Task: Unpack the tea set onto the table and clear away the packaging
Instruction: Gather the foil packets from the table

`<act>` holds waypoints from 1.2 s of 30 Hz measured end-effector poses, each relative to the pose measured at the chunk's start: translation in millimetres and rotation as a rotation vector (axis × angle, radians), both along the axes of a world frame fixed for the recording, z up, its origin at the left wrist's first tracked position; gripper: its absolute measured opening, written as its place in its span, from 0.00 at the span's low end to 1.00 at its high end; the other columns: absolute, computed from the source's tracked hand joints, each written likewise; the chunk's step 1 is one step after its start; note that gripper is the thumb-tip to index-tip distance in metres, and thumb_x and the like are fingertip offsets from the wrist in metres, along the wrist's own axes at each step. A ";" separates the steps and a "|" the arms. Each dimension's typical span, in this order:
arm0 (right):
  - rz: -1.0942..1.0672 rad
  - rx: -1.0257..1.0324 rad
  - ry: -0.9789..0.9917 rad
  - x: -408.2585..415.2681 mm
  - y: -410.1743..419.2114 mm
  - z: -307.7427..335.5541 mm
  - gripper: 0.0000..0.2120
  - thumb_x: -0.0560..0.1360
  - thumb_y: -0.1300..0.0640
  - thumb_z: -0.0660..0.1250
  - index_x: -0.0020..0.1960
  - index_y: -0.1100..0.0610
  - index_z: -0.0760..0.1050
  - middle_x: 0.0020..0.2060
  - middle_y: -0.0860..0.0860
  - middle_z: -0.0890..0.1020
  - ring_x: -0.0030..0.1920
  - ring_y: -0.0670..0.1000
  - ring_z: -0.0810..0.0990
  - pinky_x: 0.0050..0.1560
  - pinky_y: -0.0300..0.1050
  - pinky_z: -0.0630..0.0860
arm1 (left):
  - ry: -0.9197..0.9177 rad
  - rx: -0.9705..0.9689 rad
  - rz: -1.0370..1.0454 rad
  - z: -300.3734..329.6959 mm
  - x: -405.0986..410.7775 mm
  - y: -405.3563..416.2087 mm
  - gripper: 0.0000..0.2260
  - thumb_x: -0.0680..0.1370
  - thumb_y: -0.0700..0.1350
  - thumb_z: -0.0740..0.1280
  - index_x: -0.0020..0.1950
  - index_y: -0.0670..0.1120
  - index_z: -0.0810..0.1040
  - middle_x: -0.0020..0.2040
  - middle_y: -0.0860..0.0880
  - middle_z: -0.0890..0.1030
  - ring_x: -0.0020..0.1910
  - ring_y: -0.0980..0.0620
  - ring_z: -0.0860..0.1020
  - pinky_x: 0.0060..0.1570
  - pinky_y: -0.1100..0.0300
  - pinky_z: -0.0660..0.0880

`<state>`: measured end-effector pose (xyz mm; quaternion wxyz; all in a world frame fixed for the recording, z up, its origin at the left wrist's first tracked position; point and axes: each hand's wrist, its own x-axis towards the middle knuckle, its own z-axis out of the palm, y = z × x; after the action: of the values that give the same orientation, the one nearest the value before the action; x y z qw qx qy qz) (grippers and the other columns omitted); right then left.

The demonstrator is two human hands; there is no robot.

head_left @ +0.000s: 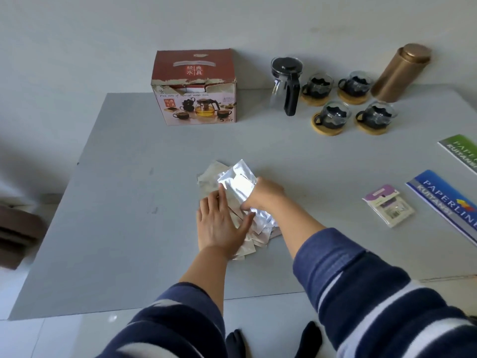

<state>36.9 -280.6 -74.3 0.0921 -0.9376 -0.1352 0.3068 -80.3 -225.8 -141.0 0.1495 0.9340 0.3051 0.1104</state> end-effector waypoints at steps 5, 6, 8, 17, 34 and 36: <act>0.067 -0.015 -0.061 -8.5 -9.7 -3.9 0.24 0.71 0.51 0.67 0.65 0.50 0.65 0.65 0.53 0.61 0.66 0.61 0.63 0.60 0.55 0.71 | 0.063 -0.006 -0.024 2.2 8.7 16.9 0.40 0.65 0.75 0.59 0.71 0.56 0.63 0.79 0.45 0.45 0.77 0.40 0.39 0.74 0.44 0.37; 0.075 0.023 -0.046 -7.5 -11.0 -5.7 0.23 0.73 0.55 0.64 0.66 0.51 0.64 0.66 0.54 0.60 0.65 0.62 0.65 0.61 0.54 0.71 | 0.091 -0.013 -0.043 3.7 11.7 22.4 0.43 0.62 0.77 0.58 0.71 0.56 0.62 0.79 0.45 0.41 0.77 0.40 0.38 0.73 0.43 0.38; 0.063 0.094 -0.033 -6.3 -12.5 -7.8 0.23 0.74 0.60 0.60 0.69 0.53 0.62 0.67 0.56 0.60 0.63 0.63 0.70 0.61 0.50 0.72 | 0.160 0.006 -0.075 8.0 18.0 34.2 0.51 0.56 0.81 0.55 0.72 0.54 0.60 0.79 0.45 0.39 0.77 0.40 0.46 0.73 0.44 0.48; -0.075 0.277 -0.057 4.3 -16.8 -15.6 0.23 0.66 0.62 0.74 0.58 0.57 0.68 0.54 0.54 0.72 0.50 0.56 0.74 0.45 0.41 0.69 | 0.210 0.049 -0.028 14.9 43.7 76.0 0.61 0.56 0.83 0.53 0.79 0.47 0.47 0.66 0.46 0.67 0.62 0.43 0.66 0.60 0.50 0.64; -0.532 0.333 0.142 -14.3 -20.6 -7.5 0.20 0.66 0.60 0.76 0.54 0.60 0.73 0.50 0.56 0.83 0.47 0.57 0.83 0.42 0.47 0.80 | 0.010 -0.712 0.056 44.9 -2.7 41.9 0.17 0.75 0.49 0.70 0.58 0.42 0.71 0.50 0.46 0.79 0.51 0.42 0.77 0.41 0.57 0.68; -0.547 0.474 0.306 -13.8 -32.7 -8.4 0.19 0.65 0.65 0.77 0.53 0.63 0.76 0.45 0.56 0.83 0.42 0.56 0.83 0.41 0.48 0.82 | -0.054 -0.808 0.091 43.5 -5.9 37.3 0.11 0.75 0.47 0.70 0.53 0.45 0.73 0.42 0.51 0.78 0.45 0.46 0.76 0.34 0.60 0.67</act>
<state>23.1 -313.2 -82.7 0.4033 -0.8353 0.0678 0.3674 -86.2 -188.5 -97.5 0.5075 0.7823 0.3609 0.0127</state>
